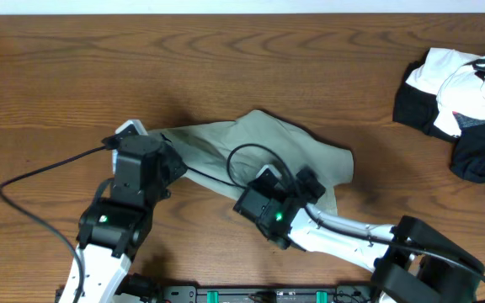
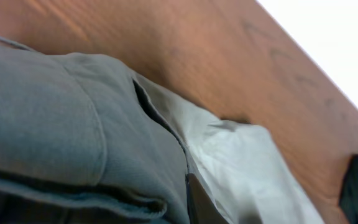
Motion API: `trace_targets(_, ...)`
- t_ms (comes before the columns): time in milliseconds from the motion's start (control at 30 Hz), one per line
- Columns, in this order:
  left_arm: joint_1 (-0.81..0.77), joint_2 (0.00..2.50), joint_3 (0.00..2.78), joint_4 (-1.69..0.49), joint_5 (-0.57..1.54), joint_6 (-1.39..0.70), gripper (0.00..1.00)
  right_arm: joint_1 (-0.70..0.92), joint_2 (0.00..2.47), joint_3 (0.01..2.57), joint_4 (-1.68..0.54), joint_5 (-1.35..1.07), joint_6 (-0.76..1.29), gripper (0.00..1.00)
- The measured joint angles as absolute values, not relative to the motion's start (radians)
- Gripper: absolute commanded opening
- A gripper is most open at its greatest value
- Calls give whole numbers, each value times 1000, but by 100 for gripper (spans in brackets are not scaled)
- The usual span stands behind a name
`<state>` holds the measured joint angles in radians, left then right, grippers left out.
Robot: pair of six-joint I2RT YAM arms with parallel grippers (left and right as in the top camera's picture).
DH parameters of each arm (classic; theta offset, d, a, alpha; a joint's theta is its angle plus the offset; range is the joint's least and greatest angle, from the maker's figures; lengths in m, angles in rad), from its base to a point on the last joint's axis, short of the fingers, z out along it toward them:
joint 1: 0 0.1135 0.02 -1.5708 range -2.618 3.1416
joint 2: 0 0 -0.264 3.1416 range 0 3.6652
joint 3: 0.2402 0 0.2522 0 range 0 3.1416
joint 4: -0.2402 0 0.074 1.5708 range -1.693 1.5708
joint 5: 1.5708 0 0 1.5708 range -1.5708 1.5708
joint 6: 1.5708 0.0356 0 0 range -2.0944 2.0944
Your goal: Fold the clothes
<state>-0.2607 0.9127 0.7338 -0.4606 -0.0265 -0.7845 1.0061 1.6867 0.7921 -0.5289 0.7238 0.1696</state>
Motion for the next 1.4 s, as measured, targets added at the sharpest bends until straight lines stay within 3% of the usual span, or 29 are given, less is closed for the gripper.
trace_targets(233,-257,846,734,-473,-27,-758,6,944,1687,788,-475,669,118,78)
trace_targets(367,-257,846,734,-489,-27,-757,6,922,1687,783,-451,647,105,74)
trace_targets(467,-257,845,734,-491,-27,-754,7,898,1690,780,-429,633,98,61)
trace_targets(600,-257,829,734,-492,-26,-731,6,862,1694,775,-399,621,94,57)
trace_targets(733,-257,794,734,-491,-26,-720,7,810,1704,766,-369,618,102,21)
trace_targets(867,-258,774,734,-493,-8,-712,7,775,1713,762,-364,656,126,3)
trace_targets(1100,-258,769,743,-494,45,-697,7,754,1663,788,-403,727,168,1)
trace_targets(1400,-257,759,821,-503,107,-651,6,739,1361,866,-540,760,180,2)
